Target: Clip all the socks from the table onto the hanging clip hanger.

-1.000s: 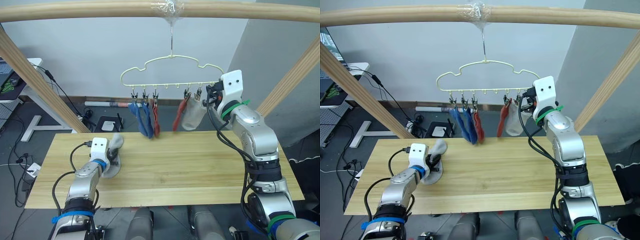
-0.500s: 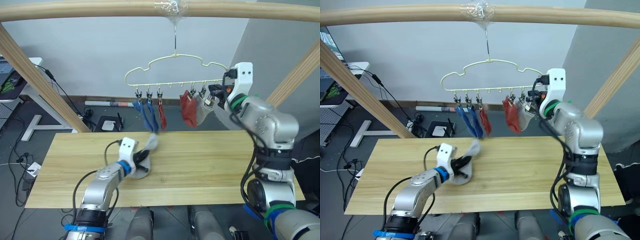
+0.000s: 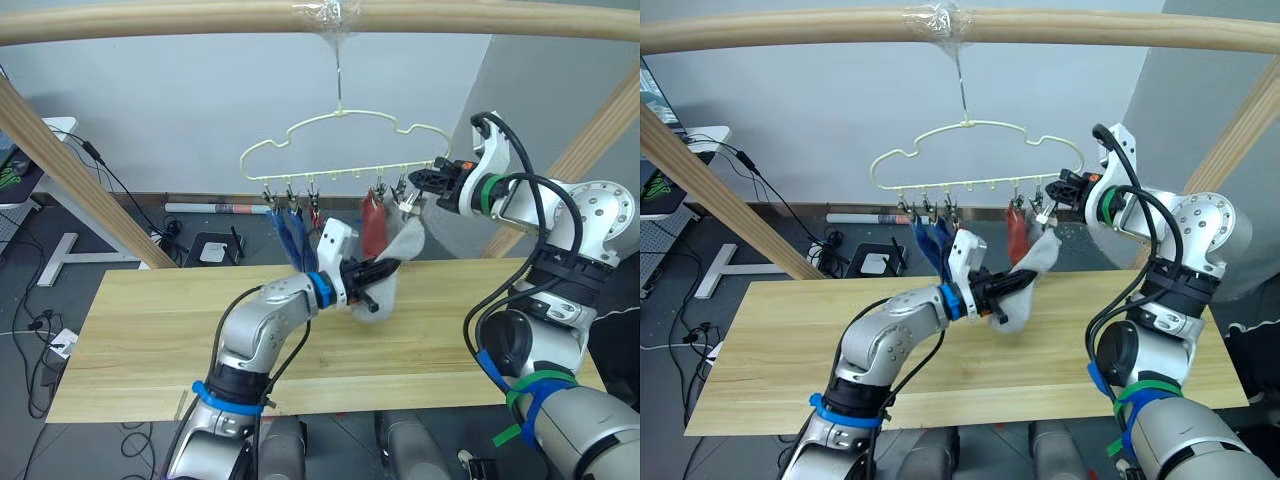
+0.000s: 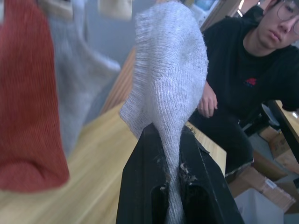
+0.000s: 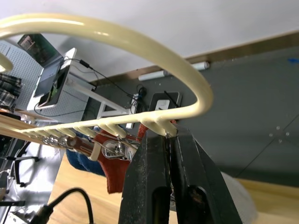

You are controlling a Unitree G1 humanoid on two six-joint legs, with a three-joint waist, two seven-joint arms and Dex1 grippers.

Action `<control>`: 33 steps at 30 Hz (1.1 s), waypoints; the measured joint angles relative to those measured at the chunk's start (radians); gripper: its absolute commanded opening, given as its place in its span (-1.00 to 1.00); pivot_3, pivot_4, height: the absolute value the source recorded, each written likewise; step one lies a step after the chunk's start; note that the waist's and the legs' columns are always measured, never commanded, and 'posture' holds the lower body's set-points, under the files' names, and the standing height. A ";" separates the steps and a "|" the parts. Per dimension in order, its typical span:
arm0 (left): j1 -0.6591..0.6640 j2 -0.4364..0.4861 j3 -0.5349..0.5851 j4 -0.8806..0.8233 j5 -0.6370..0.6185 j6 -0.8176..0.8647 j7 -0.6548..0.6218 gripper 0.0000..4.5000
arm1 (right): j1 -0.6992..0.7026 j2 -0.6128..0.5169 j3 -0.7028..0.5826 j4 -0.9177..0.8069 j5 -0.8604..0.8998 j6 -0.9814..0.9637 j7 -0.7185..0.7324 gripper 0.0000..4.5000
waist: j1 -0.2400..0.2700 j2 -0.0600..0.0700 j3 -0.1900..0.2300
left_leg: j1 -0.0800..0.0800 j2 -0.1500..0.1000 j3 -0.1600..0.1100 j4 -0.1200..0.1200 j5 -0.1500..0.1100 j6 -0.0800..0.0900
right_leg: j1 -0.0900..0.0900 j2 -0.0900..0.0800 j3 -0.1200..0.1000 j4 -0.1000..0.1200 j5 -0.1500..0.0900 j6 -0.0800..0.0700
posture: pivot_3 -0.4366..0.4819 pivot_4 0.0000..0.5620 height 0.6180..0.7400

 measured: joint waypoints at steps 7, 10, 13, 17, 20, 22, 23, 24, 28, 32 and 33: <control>-0.039 -0.013 0.002 0.125 0.048 -0.077 0.015 -0.99 | -0.005 0.003 -0.016 -0.018 0.003 0.016 -0.019 -1.00 | -0.001 0.000 0.000 | 0.000 0.000 0.000 0.000 0.000 0.000 | 0.000 0.000 0.000 0.000 0.000 0.001 | -0.12 -0.10 1.00; -0.070 -0.031 0.010 0.157 0.058 -0.122 0.028 -0.99 | -0.005 0.004 -0.016 -0.022 0.006 0.016 -0.022 -1.00 | -0.002 0.000 0.000 | 0.000 0.000 0.000 0.000 0.000 0.000 | 0.000 0.000 0.000 0.000 0.000 0.001 | -0.12 -0.10 1.00; -0.072 -0.038 0.022 0.166 0.058 -0.141 0.029 -0.99 | -0.005 0.005 -0.016 -0.024 0.007 0.016 -0.024 -1.00 | -0.003 0.000 0.000 | 0.000 0.000 0.000 -0.001 0.000 0.000 | 0.000 0.000 0.000 0.000 0.000 0.000 | -0.12 -0.10 1.00; -0.075 -0.045 0.035 0.166 0.052 -0.141 0.027 -0.99 | -0.002 0.024 -0.019 -0.032 0.007 0.016 -0.038 -1.00 | -0.003 0.000 0.000 | 0.000 0.000 0.000 0.000 0.000 0.000 | 0.000 0.000 0.000 0.000 0.000 0.001 | -0.12 -0.11 1.00; -0.076 -0.052 0.029 0.163 0.047 -0.136 0.023 -0.99 | -0.001 0.026 -0.019 -0.034 0.010 0.016 -0.041 -1.00 | -0.003 0.000 0.000 | 0.000 0.000 0.000 0.000 0.000 0.000 | 0.000 0.000 0.000 0.000 0.000 0.001 | -0.12 -0.11 1.00; -0.076 -0.052 0.026 0.160 0.047 -0.133 0.017 -1.00 | -0.001 0.026 -0.020 -0.035 0.011 0.016 -0.041 -0.77 | -0.004 0.000 0.000 | 0.000 0.000 0.000 0.000 0.000 0.000 | 0.000 0.000 0.000 0.000 0.000 0.001 | -0.11 -0.12 1.00; -0.075 -0.051 0.023 0.152 0.047 -0.124 0.011 -1.00 | -0.001 0.030 -0.034 -0.036 0.011 0.016 -0.044 -0.66 | -0.004 0.000 0.000 | 0.000 0.000 0.000 0.000 0.000 0.000 | 0.000 0.000 0.000 0.000 0.000 0.001 | -0.11 -0.12 1.00; -0.073 -0.051 0.019 0.145 0.046 -0.119 0.008 -1.00 | -0.001 0.035 -0.045 -0.035 0.011 0.016 -0.044 -0.47 | -0.004 0.000 0.000 | 0.000 0.000 0.000 -0.001 0.000 0.000 | 0.000 0.000 0.000 0.000 0.000 0.001 | -0.11 -0.12 1.00; -0.068 -0.053 0.004 0.119 0.041 -0.099 0.006 -1.00 | -0.002 0.032 -0.078 -0.035 0.012 0.016 -0.045 0.20 | -0.005 0.000 0.000 | 0.000 0.000 0.000 -0.001 0.000 0.000 | -0.001 0.000 0.000 0.000 0.000 0.001 | -0.12 -0.14 1.00; -0.068 -0.055 0.004 0.119 0.041 -0.097 0.007 -1.00 | -0.009 0.012 -0.093 -0.033 0.016 0.016 -0.032 0.84 | -0.007 0.000 0.000 | 0.000 0.000 0.000 -0.001 0.000 0.000 | -0.001 0.000 0.000 0.000 0.000 0.001 | -0.14 -0.19 1.00; -0.068 -0.058 0.004 0.119 0.041 -0.096 0.007 -1.00 | -0.012 0.009 -0.102 -0.033 0.021 0.016 -0.026 0.99 | -0.007 0.001 0.000 | 0.000 0.000 0.000 -0.001 0.000 0.000 | -0.001 0.000 0.000 0.000 -0.001 0.001 | -0.14 -0.19 1.00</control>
